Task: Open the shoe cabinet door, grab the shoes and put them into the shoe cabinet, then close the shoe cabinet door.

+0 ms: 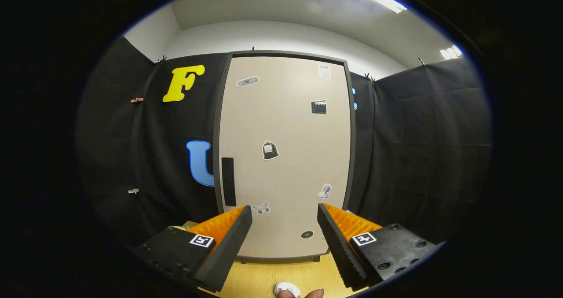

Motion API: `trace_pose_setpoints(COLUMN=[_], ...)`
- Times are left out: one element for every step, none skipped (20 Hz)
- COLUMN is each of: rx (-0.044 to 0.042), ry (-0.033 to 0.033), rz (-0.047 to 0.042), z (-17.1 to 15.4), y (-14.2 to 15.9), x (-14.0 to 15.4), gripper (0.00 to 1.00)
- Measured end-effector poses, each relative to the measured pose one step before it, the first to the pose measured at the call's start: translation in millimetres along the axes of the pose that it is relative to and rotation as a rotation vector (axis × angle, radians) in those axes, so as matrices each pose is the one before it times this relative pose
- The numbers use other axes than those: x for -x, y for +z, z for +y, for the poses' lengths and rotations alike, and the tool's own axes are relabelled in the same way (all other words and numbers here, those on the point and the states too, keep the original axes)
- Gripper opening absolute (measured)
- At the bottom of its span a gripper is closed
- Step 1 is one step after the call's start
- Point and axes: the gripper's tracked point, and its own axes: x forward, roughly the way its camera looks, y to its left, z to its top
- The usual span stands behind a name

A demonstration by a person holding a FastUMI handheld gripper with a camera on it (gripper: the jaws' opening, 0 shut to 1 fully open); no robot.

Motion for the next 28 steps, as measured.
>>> trace_pose_setpoints(rx=[-0.00776, -0.01089, -0.01281, -0.00957, -0.00167, -0.00138, -0.0051, -0.00524, 0.00027, 0.00531, 0.00624, 0.00557, 0.00226, 0.00349, 0.0021, 0.0023, 0.00711, 0.01276, 0.01469, 0.01214, 0.0085, 0.00408, -0.00165, -0.00811, -0.00953, -0.01695, -0.01466, -0.00936], ry=[0.00478, 0.00638, 0.01062, 0.01343, 0.00808, 0.00254, 0.00894, 0.01561, 0.00858, 0.00618, 0.00483, 0.00351, 0.00129, 0.00046, 0.00189, 0.00068, -0.00492, -0.0086, -0.00795, -0.00114, -0.00084, -0.00203, -0.00564, 0.00307, -0.00341, 0.00911, 0.00207, -0.00428], rz=[-0.00047, 0.00272, 0.00355, 0.00289, 0.00237, -0.0012, -0.00058, -0.00245, -0.00162, -0.00188, 0.00111, 0.00446, 0.0057, 0.00524, 0.01041, 0.00639, 0.00122, -0.00422, -0.00291, 0.00091, 0.0066, 0.00613, 0.01097, 0.00738, 0.00937, 0.01153, 0.00711, -0.00004], z=[4.58, 5.99, 7.59, 9.3, 7.24, 5.84, 7.85, 11.57, 7.66, 7.77, 5.93, 7.14, 6.17, 4.79, 4.88, 3.89, 1.49, 0.6, -0.57, 2.15, 1.08, 1.2, 0.15, 1.91, 0.62, 2.88, 2.01, 0.53], y=[1.44, 0.18, 0.37, 0.79, 0.21, 0.63, 0.38, 1.15, -0.39, -0.02, -1.39, -3.02, -3.96, -3.92, -5.34, -4.83, -3.43, -2.65, -3.88, -4.56, -5.53, -4.63, -5.4, -3.63, -3.47, -2.65, -3.5, -0.84], x=[-2.42, -2.26, -2.62, -3.86, -3.6, -5.5, -4.57, -5.1, -4.16, -8.49, -7.21, -8.88, -9.41, -10.21, -11.09, -8.86, -10.64, -11.4, -10.86, -10.45, -9.08, -9.27, -8.62, -5.52, -6.3, -4.91, -4.81, -2.88], gripper=[0.97, 0.97, 0.97, 0.97, 0.97, 0.97, 0.97, 0.97, 0.97, 0.97, 0.97, 0.97, 0.97, 0.97, 0.97, 0.97, 0.98, 0.98, 0.97, 0.98, 0.97, 0.97, 0.96, 0.93, 0.88, 0.84, 0.78, 0.72])
